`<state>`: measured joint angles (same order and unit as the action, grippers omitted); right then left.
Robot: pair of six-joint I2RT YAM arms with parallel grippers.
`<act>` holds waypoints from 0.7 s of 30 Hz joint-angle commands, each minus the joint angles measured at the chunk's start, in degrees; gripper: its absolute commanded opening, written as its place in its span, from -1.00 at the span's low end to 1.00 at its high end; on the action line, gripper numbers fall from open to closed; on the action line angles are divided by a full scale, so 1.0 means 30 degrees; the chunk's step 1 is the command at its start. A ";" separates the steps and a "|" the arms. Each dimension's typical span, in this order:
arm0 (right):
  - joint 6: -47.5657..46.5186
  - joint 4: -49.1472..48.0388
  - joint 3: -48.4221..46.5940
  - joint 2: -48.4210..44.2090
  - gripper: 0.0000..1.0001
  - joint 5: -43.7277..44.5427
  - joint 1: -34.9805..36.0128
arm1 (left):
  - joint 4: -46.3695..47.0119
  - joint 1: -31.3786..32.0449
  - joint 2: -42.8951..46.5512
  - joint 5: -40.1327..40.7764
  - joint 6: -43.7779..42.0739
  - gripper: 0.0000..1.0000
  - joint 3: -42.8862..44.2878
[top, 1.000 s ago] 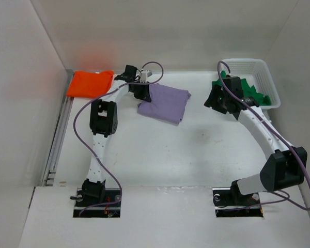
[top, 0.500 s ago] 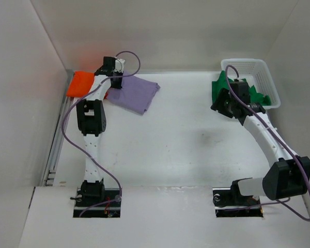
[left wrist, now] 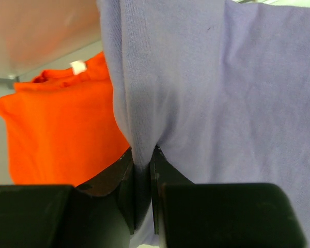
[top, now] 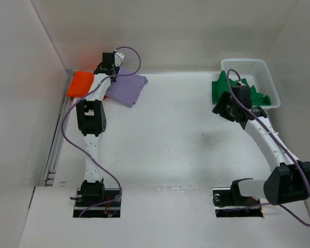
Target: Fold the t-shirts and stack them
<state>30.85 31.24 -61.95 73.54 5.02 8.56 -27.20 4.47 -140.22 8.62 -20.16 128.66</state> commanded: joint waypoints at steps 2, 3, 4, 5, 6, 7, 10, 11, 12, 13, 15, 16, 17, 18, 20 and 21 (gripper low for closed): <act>-0.0147 -0.0659 0.0435 -0.0898 0.20 0.0349 -0.0318 | 0.1625 -0.1093 0.2531 0.1169 -0.0779 -1.00 0.1408; -0.0147 -0.0630 0.0523 -0.0957 0.20 0.0349 -0.0377 | 0.1655 -0.1298 0.2619 0.1169 -0.0808 -1.00 0.1526; -0.0147 -0.0601 0.0611 -0.1045 0.20 0.0349 -0.0406 | 0.1713 -0.1532 0.2707 0.1169 -0.0837 -1.00 0.1643; -0.0147 -0.0600 0.0699 -0.1104 0.20 0.0349 -0.0465 | 0.1800 -0.1737 0.2766 0.1169 -0.0896 -1.00 0.1760; -0.0147 -0.0600 0.0758 -0.1162 0.20 0.0349 -0.0494 | 0.1888 -0.1943 0.2795 0.1140 -0.0954 -1.00 0.1877; -0.0147 -0.0600 0.0846 -0.1250 0.20 0.0349 -0.0523 | 0.1918 -0.2177 0.2825 0.1081 -0.1013 -1.00 0.1966; -0.0176 -0.0513 0.0934 -0.1338 0.20 0.0349 -0.0553 | 0.1977 -0.2792 0.2971 0.0818 -0.1043 -1.00 0.2083; -0.0176 -0.0483 0.0992 -0.1339 0.20 0.0349 -0.0553 | 0.2006 -0.3026 0.3088 0.0643 -0.0898 -1.00 0.2084; -0.0176 -0.0483 0.1022 -0.1368 0.20 0.0349 -0.0553 | 0.2035 -0.3261 0.3147 0.0467 -0.0722 -1.00 0.2084; -0.0176 -0.0483 0.1022 -0.1368 0.20 0.0349 -0.0553 | 0.2036 -0.3466 0.3176 0.0321 -0.0633 -1.00 0.2084; -0.0147 -0.0483 0.1052 -0.1339 0.21 0.0262 -0.0553 | 0.2036 -0.3876 0.3177 0.0086 -0.0604 -1.00 0.1996; -0.0118 -0.0483 0.1052 -0.1310 0.21 0.0233 -0.0553 | 0.1978 -0.4110 0.3119 -0.0089 -0.0545 -1.00 0.1996; -0.0118 -0.0483 0.1052 -0.1251 0.21 0.0203 -0.0553 | 0.2006 -0.4345 0.3118 -0.0265 -0.0487 -1.00 0.1880; -0.0118 -0.0454 0.1023 -0.1222 0.21 0.0203 -0.0495 | 0.2006 -0.4579 0.3089 -0.0470 -0.0341 -1.00 0.1879; -0.0118 -0.0454 0.0993 -0.1163 0.21 0.0203 -0.0465 | 0.1977 -0.4902 0.2972 -0.0793 -0.0106 -1.00 0.1908; -0.0118 -0.0454 0.0964 -0.1105 0.21 0.0174 -0.0436 | 0.1977 -0.5049 0.2856 -0.0997 -0.0076 -1.00 0.1937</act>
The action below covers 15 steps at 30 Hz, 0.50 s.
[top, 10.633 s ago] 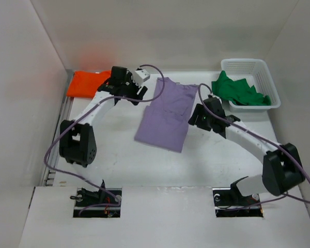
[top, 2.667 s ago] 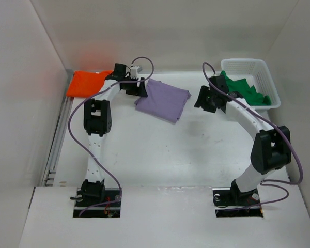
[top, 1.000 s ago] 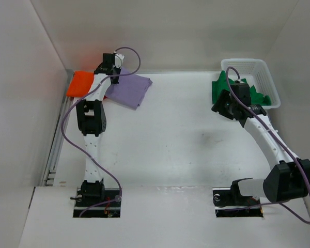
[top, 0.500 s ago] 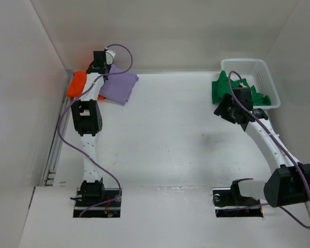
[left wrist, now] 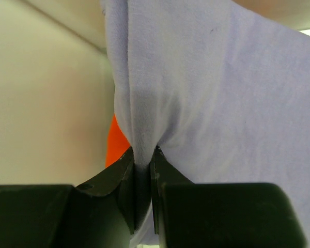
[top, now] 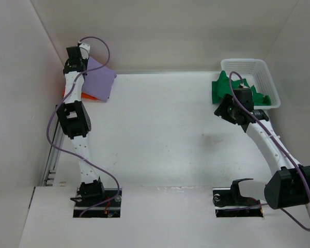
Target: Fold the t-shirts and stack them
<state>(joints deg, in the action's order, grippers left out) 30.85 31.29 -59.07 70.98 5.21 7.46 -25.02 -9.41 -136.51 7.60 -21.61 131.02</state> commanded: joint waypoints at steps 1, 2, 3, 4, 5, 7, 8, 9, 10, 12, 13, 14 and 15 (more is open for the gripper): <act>-0.0089 -0.0439 -0.0056 -0.0165 0.21 0.0079 -0.0072 | 0.1249 -0.0482 0.1558 -0.0744 0.0405 -1.00 0.1150; -0.0088 -0.0410 -0.0115 -0.0077 0.21 0.0050 -0.0072 | 0.1249 -0.0569 0.1412 -0.0890 0.0434 -1.00 0.1150; -0.0088 -0.0381 -0.0173 -0.0018 0.21 0.0049 -0.0072 | 0.1249 -0.0628 0.1295 -0.1036 0.0434 -1.00 0.1150; -0.0088 -0.0323 -0.0261 0.0069 0.21 0.0049 -0.0072 | 0.1278 -0.0716 0.1149 -0.1096 0.0463 -1.00 0.1150; -0.0117 -0.0293 -0.0378 0.0157 0.21 0.0049 -0.0072 | 0.1307 -0.0833 0.1002 -0.1125 0.0522 -1.00 0.1179; -0.0176 -0.0118 -0.0583 0.0333 0.21 0.0079 0.0045 | 0.1307 -0.1038 0.0621 -0.1155 0.0610 -1.00 0.1442; -0.0176 -0.0030 -0.0700 0.0421 0.21 0.0108 0.0075 | 0.1365 -0.1155 0.0446 -0.1213 0.0668 -1.00 0.1559; -0.0176 0.0058 -0.0788 0.0509 0.22 0.0108 0.0162 | 0.1482 -0.1243 0.0270 -0.1184 0.0669 -1.00 0.1648; -0.0205 0.0117 -0.0876 0.0597 0.22 0.0137 0.0192 | 0.1570 -0.1360 0.0094 -0.1097 0.0611 -1.00 0.1677; -0.0206 0.0234 -0.1052 0.0743 0.22 0.0166 0.0308 | 0.1775 -0.1536 -0.0228 -0.0892 0.0406 -0.95 0.1707; -0.0206 0.0264 -0.1140 0.0802 0.22 0.0196 0.0396 | 0.1892 -0.1653 -0.0375 -0.0688 0.0376 -0.91 0.1707; -0.0206 0.0293 -0.1257 0.0861 0.22 0.0196 0.0455 | 0.2009 -0.1770 -0.0492 -0.0454 0.0347 -0.86 0.1707; -0.0206 0.0351 -0.1345 0.0948 0.22 0.0225 0.0543 | 0.2155 -0.1858 -0.0639 -0.0075 0.0317 -0.80 0.1707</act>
<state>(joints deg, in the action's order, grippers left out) 30.85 32.34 -59.64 73.49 5.23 8.08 -24.05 -13.21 -137.88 4.73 -20.58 132.84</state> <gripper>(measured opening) 0.610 0.104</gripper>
